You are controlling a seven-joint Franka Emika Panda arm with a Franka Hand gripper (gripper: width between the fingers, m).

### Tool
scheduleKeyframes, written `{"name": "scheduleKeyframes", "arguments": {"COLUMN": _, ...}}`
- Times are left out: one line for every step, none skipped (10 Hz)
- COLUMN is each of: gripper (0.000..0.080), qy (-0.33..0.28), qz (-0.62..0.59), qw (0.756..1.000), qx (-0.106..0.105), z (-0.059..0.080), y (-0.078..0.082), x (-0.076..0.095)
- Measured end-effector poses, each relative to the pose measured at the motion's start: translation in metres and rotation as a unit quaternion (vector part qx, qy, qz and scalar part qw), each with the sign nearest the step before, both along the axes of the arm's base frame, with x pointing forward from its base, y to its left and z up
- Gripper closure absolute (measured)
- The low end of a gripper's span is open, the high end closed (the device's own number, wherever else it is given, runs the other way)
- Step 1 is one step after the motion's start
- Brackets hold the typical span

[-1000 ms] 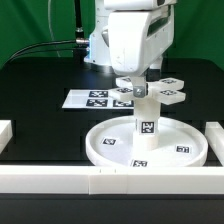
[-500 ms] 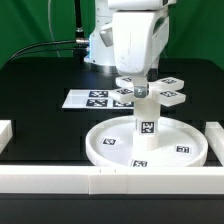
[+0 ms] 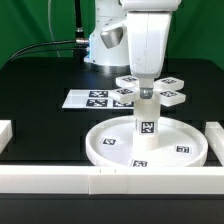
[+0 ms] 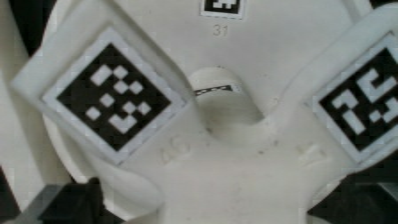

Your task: Assemble round table

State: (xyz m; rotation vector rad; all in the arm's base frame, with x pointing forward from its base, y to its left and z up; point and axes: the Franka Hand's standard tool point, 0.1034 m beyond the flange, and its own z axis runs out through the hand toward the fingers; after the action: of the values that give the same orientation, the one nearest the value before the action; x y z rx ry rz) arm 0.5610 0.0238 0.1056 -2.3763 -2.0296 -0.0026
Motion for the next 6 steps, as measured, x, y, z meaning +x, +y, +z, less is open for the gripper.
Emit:
{"name": "scheduleKeyframes", "arguments": {"gripper": 0.0151, "qy": 0.001, "qz": -0.003, "qw": 1.000, "qx": 0.000, "z": -0.0014, "y": 0.0002, "x": -0.0013}}
{"name": "scheduleKeyframes", "arguments": {"gripper": 0.0151, "qy": 0.003, "qz": -0.008, "qw": 1.000, "qx": 0.000, "z": -0.0031, "y": 0.0006, "x": -0.0024}}
{"name": "scheduleKeyframes", "arguments": {"gripper": 0.0151, "qy": 0.004, "qz": -0.009, "qw": 1.000, "qx": 0.000, "z": -0.0043, "y": 0.0012, "x": -0.0032}}
{"name": "scheduleKeyframes", "arguments": {"gripper": 0.0151, "qy": 0.004, "qz": -0.011, "qw": 1.000, "qx": 0.001, "z": -0.0054, "y": 0.0008, "x": -0.0043}}
{"name": "scheduleKeyframes", "arguments": {"gripper": 0.0151, "qy": 0.006, "qz": -0.013, "qw": 1.000, "qx": 0.001, "z": -0.0066, "y": -0.0024, "x": -0.0056}}
{"name": "scheduleKeyframes", "arguments": {"gripper": 0.0238, "qy": 0.008, "qz": -0.015, "qw": 1.000, "qx": 0.000, "z": -0.0076, "y": -0.0045, "x": -0.0063}}
